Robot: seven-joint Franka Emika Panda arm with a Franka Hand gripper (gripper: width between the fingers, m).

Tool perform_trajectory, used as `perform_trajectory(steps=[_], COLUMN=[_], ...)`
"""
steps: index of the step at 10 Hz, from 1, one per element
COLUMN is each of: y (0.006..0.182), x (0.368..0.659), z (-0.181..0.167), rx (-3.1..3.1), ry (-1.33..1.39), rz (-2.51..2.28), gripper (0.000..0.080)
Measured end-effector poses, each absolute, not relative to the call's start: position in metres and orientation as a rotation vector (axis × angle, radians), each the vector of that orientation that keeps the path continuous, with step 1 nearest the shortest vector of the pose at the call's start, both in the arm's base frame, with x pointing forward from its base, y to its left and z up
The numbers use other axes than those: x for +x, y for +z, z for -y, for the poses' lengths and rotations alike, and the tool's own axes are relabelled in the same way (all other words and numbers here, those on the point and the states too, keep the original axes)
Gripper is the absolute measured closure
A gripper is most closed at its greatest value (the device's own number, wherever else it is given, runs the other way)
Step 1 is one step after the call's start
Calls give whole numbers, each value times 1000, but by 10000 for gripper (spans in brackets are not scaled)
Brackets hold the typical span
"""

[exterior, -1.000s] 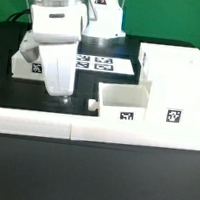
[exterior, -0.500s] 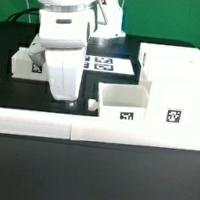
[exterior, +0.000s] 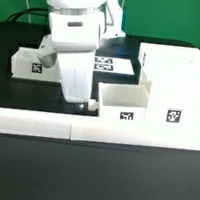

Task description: Assemble drawer

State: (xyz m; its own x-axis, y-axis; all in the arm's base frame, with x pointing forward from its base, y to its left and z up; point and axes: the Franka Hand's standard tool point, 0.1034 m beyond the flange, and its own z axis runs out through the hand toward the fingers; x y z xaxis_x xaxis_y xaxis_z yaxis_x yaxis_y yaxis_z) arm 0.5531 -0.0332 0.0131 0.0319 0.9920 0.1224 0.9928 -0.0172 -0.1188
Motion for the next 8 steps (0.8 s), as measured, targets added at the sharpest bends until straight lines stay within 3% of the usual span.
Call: perform_trajectory(steps=[8], y=[15], x=[556], z=[24], rx=[-2211], ry=[23], rz=[2005], gripper=[150])
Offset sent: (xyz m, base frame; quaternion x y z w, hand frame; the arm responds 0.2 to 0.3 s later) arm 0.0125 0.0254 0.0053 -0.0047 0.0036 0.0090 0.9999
